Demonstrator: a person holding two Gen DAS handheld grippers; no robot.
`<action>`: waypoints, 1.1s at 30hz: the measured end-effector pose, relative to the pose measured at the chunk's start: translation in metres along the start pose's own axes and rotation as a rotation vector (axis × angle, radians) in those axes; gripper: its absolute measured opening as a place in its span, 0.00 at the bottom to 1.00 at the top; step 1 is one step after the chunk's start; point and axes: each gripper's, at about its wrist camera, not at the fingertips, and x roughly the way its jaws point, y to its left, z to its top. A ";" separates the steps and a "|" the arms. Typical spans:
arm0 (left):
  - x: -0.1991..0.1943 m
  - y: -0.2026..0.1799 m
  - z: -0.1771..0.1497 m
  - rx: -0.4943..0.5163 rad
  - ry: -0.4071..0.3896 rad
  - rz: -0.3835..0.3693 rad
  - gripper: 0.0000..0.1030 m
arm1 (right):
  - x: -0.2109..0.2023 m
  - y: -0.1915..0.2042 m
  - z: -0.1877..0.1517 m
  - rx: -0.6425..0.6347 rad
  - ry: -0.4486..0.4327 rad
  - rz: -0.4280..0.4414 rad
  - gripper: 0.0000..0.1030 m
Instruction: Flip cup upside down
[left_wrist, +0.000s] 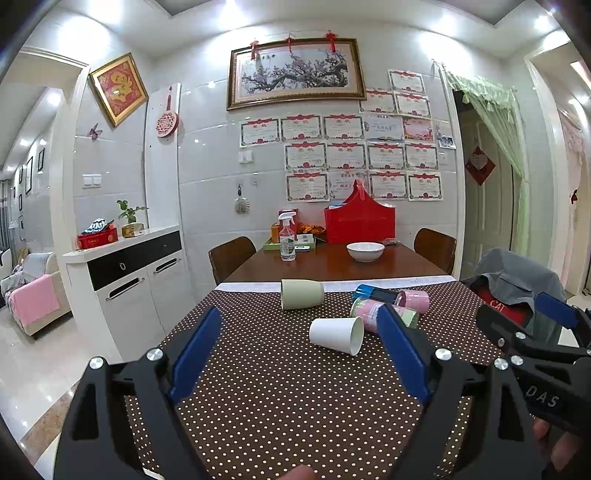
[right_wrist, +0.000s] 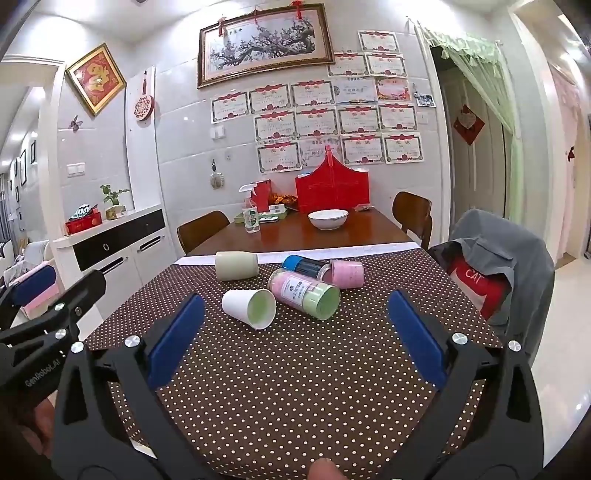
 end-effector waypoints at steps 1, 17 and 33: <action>0.000 0.001 0.000 -0.005 -0.001 0.000 0.83 | 0.000 0.000 0.000 -0.001 -0.001 0.000 0.94; -0.002 0.002 -0.002 -0.011 -0.011 0.002 0.83 | -0.001 0.004 0.001 -0.011 -0.010 0.000 0.94; -0.003 0.001 0.000 -0.012 -0.012 0.002 0.83 | -0.001 0.007 0.001 -0.011 -0.013 0.002 0.94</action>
